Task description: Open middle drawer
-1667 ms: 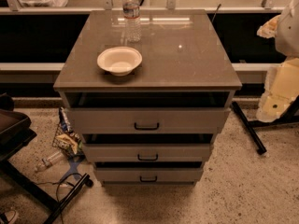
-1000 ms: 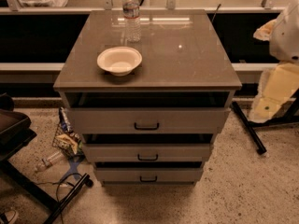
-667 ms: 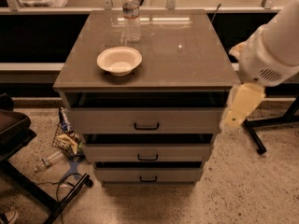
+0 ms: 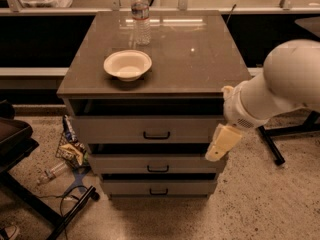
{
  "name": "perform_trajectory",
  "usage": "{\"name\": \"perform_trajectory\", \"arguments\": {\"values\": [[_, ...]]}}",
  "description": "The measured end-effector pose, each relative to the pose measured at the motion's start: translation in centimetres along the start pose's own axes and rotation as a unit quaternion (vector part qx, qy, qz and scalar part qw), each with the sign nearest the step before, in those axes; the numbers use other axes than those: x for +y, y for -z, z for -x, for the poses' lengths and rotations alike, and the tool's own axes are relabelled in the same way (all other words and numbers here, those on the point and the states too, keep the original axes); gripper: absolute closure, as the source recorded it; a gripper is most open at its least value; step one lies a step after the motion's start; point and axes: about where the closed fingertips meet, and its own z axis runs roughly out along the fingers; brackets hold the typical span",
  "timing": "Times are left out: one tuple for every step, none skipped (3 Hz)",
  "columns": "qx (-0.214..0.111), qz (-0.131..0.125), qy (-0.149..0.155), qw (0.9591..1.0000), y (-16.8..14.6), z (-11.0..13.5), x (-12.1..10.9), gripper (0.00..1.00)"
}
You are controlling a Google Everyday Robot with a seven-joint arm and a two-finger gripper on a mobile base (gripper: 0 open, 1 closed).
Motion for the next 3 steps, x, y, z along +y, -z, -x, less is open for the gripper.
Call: {"name": "perform_trajectory", "arguments": {"values": [[-0.018,-0.015,-0.019,0.9995,-4.5,-1.6,1.6,0.0],[-0.041,-0.033,-0.041,0.9978,-8.6,-2.8,3.2,0.0],[-0.088,-0.064,-0.067,0.9918,-11.1,-2.9,2.3,0.0]]}}
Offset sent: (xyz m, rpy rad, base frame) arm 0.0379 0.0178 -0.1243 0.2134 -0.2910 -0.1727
